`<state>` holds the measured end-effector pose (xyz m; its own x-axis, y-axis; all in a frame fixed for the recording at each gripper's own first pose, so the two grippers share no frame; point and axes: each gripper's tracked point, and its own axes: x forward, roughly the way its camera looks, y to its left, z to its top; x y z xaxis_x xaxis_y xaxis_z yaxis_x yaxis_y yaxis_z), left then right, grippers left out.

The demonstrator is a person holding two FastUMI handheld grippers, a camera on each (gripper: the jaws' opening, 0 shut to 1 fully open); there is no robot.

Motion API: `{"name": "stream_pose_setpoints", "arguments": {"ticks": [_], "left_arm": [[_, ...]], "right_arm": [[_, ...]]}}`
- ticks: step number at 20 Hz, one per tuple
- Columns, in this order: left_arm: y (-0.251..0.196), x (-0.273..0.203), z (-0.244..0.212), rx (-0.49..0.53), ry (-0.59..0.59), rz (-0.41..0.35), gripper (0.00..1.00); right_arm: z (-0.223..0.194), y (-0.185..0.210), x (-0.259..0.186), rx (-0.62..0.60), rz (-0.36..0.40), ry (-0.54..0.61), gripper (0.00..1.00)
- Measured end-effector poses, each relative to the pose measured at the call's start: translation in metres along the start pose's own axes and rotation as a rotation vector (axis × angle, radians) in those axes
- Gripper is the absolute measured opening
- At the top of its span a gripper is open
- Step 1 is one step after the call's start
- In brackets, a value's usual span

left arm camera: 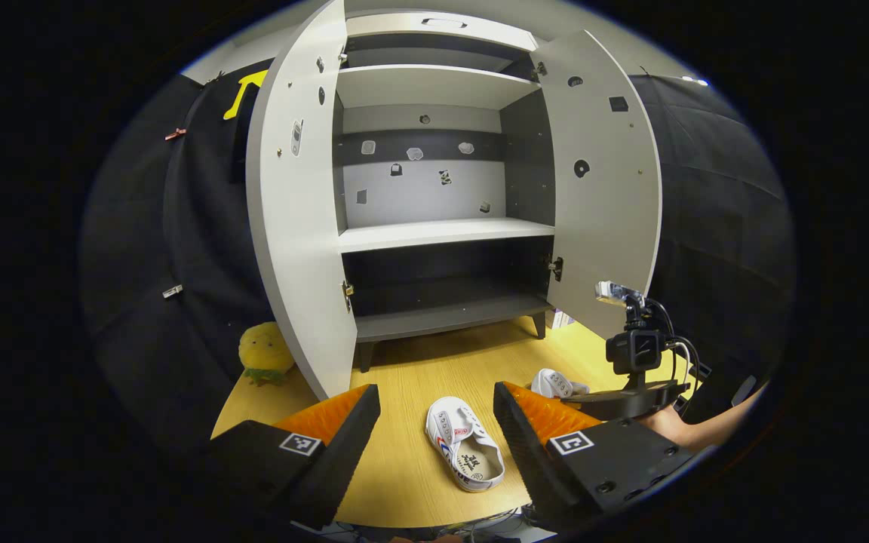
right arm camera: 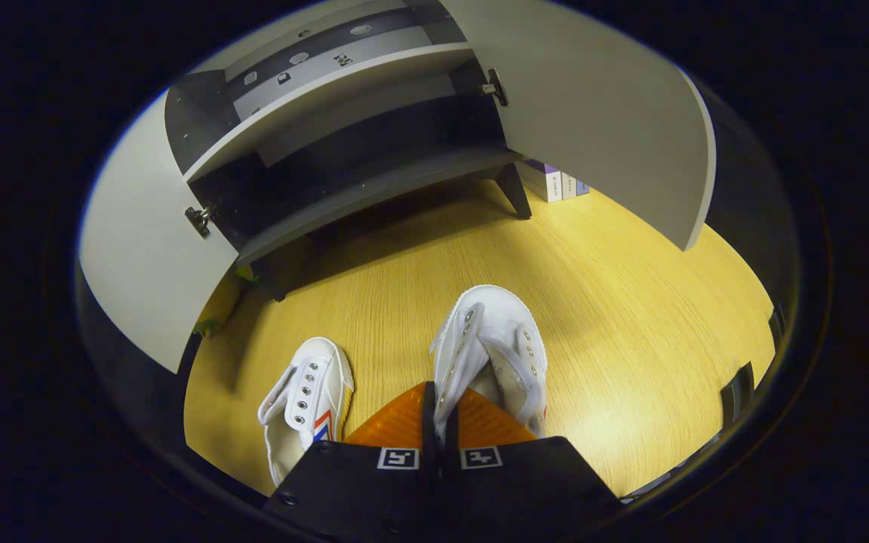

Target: Grab one shoe with the right hand and put it into the shoe cabinet, grab the other shoe with the left hand and put it into the shoe cabinet; then close the right door with the right hand and the left door with the left hand.

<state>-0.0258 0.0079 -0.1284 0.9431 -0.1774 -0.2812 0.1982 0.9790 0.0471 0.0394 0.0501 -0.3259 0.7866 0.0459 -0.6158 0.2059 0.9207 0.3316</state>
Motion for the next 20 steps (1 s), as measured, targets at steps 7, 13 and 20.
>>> {"name": "stream_pose_setpoints", "arguments": {"ticks": [7,13,20], "left_arm": [[0.001,-0.014,0.007,0.02,-0.039,-0.026,0.94],[0.009,-0.029,0.015,0.027,-0.084,-0.022,0.94],[0.018,-0.036,0.036,0.017,-0.136,-0.004,0.94]], "right_arm": [[0.056,0.037,-0.058,-0.11,0.054,-0.119,0.05],[0.123,0.086,-0.092,-0.224,0.097,-0.212,0.05],[0.227,0.157,-0.101,-0.355,0.157,-0.365,0.05]]}}
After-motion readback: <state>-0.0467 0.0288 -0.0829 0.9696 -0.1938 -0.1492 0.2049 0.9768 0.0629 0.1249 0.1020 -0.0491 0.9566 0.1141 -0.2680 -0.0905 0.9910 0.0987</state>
